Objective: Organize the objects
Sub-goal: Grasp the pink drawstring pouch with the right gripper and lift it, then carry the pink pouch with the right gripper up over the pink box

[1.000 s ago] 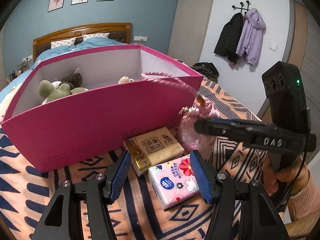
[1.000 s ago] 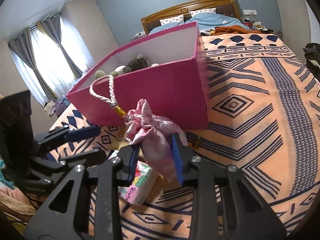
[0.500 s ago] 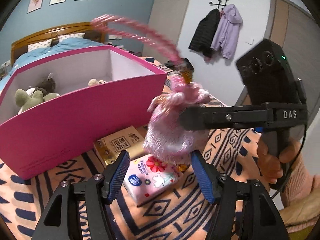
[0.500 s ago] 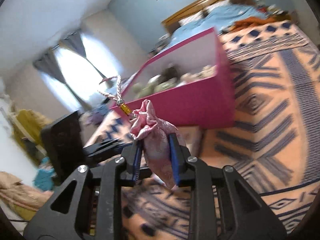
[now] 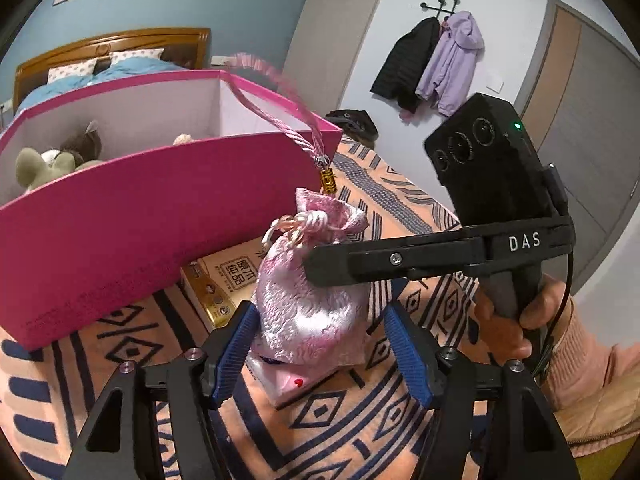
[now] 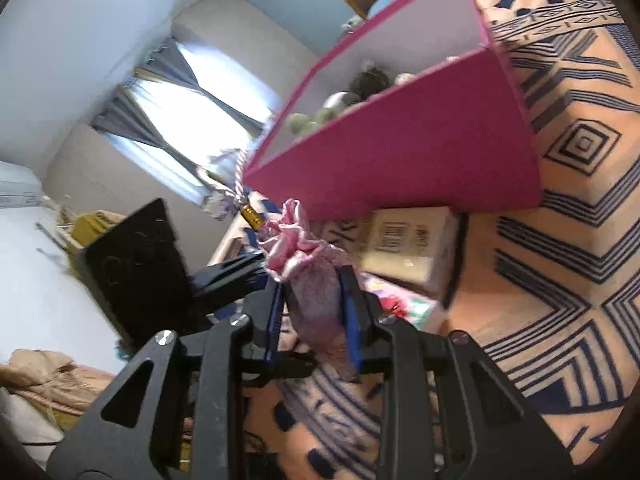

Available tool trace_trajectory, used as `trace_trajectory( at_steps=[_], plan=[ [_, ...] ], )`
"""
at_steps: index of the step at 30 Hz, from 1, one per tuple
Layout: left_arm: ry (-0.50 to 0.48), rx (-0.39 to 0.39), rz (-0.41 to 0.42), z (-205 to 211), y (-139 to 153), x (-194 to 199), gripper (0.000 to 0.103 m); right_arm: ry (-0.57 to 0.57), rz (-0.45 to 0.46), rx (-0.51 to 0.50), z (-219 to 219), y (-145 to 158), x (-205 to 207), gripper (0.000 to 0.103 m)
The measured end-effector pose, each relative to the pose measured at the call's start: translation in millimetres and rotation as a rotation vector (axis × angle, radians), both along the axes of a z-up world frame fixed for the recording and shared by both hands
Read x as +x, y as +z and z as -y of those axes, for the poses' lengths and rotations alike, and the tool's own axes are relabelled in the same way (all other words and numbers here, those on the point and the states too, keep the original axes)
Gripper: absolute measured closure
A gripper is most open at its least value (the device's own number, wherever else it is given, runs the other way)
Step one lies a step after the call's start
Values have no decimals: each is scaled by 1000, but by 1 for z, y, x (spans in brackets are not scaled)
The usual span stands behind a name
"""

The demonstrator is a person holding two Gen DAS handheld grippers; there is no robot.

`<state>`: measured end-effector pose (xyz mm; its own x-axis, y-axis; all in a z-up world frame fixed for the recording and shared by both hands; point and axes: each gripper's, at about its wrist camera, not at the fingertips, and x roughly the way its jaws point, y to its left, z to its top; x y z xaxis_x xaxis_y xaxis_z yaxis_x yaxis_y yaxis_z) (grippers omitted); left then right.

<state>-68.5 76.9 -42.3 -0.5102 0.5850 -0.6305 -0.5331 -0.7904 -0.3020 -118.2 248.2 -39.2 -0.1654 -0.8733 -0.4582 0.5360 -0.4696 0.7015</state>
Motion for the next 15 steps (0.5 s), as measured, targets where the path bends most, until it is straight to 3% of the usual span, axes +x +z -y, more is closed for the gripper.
trace_trajectory(
  at_steps=[2, 6, 15],
  plan=[
    [10, -11, 15, 0, -3, -2, 46, -31, -15, 18, -2, 0, 1, 71],
    [15, -1, 24, 0, -4, -2, 46, -112, -87, 123, -2, 5, 9, 44],
    [15, -31, 23, -5, -5, -4, 46, -163, -177, 186, 0, 6, 39, 46]
  ],
)
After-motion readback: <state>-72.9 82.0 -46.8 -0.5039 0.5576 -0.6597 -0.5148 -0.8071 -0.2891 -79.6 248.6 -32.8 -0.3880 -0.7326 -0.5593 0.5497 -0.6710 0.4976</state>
